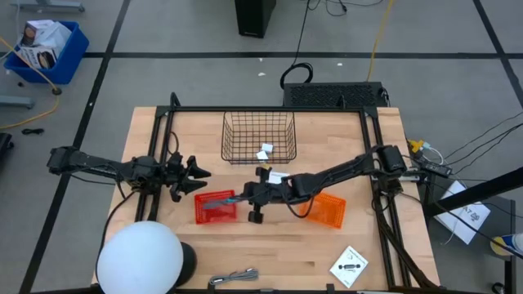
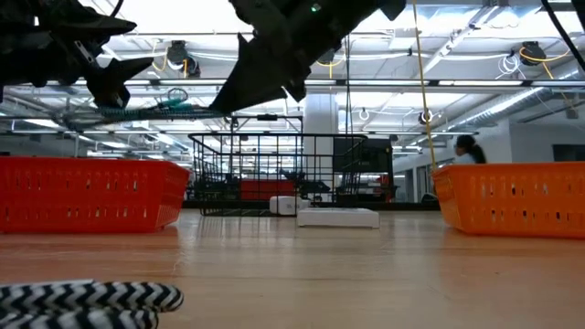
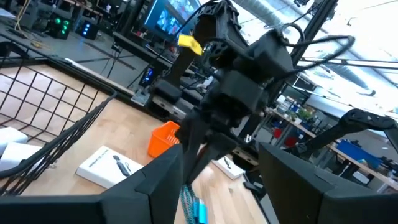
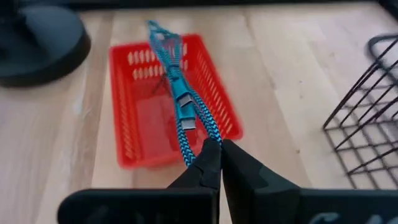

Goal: Pick and place items into bin
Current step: Put the blue charger cable into the red basket

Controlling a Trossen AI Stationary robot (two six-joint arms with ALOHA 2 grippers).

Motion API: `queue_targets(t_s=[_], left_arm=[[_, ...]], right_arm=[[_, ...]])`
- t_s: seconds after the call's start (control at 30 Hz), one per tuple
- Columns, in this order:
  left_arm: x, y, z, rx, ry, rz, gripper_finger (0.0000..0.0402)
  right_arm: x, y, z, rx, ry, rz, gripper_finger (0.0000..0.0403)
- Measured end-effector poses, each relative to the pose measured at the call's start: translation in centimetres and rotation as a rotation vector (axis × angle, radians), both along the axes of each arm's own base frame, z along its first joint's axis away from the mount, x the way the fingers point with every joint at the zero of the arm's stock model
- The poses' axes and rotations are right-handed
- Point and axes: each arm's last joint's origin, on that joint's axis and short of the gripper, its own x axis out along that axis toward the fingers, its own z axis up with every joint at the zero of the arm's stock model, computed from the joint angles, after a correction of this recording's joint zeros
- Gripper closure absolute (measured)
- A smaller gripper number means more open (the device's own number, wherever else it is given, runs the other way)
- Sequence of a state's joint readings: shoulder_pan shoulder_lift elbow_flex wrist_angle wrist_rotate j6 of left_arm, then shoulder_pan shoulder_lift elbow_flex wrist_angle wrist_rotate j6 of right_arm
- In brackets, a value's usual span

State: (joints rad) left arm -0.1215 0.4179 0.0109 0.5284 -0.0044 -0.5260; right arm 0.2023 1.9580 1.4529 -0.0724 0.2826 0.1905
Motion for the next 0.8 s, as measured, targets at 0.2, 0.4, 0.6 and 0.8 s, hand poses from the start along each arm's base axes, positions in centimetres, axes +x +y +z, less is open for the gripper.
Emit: queue_targets(t_s=[0.2,0.4,0.6,0.8], left_arm=[[0.0,0.0,0.0,0.0,0.002,0.0,0.0188],[0.0,0.0,0.0,-0.002,0.002,-0.003,0.0188],[0.0,0.0,0.0,-0.002,0.002,-0.003,0.0188],[0.0,0.0,0.0,-0.002,0.002,-0.004,0.0188]], right_arm=[[0.5,-0.1,0.2,0.049,-0.045,0.056,0.0403],[1.0,-0.6,-0.4,0.038,-0.064,0.056,0.0403],[1.3,-1.1,-0.7,0.034,-0.063,0.048,0.0403],[1.7,-0.9,-0.9,0.048,-0.104,0.106,0.0377]])
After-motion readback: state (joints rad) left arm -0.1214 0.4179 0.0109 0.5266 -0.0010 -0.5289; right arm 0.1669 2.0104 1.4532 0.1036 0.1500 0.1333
